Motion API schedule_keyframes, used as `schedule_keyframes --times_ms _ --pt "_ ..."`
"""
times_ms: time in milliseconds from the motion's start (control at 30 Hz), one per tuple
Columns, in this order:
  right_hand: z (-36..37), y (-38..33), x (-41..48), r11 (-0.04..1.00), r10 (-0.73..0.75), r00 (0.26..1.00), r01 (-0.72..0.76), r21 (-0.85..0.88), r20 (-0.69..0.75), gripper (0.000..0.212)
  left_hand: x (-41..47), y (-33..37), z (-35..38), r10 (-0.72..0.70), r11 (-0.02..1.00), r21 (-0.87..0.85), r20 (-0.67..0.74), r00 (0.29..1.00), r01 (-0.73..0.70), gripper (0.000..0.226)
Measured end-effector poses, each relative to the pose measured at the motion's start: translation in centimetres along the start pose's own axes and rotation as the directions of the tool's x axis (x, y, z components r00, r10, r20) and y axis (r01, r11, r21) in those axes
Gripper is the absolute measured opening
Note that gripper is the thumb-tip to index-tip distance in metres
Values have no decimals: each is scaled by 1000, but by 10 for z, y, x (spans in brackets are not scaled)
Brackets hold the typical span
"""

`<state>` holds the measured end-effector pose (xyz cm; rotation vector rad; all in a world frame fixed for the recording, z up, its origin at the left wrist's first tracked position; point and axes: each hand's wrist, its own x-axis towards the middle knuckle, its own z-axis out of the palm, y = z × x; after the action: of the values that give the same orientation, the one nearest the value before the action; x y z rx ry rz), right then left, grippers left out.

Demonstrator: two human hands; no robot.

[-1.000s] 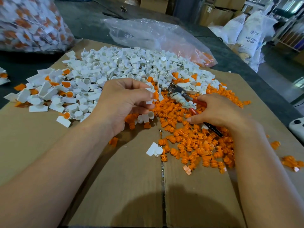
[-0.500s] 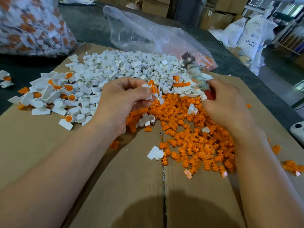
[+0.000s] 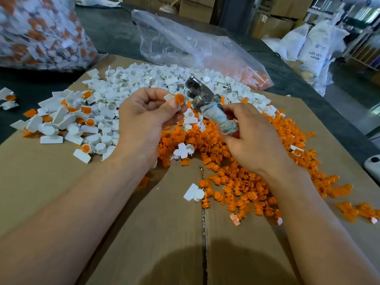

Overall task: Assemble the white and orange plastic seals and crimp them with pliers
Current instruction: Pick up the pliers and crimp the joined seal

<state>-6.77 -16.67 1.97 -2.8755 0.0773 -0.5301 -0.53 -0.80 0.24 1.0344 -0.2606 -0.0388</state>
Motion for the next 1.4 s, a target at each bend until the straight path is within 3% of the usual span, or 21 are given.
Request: schedule_keyframes --times_ms 333,867,1400 --pt "6 -4 0 1000 -1 999 1 -4 41 46 -1 1 0 62 997 36 -29 998 -61 16" --pt "8 -8 -1 988 -43 999 45 -150 17 28 0 -1 0 13 999 38 -42 999 -11 16" --pt "8 -10 -3 997 -56 992 50 55 116 23 -1 0 2 -17 1000 -4 -49 999 17 17"
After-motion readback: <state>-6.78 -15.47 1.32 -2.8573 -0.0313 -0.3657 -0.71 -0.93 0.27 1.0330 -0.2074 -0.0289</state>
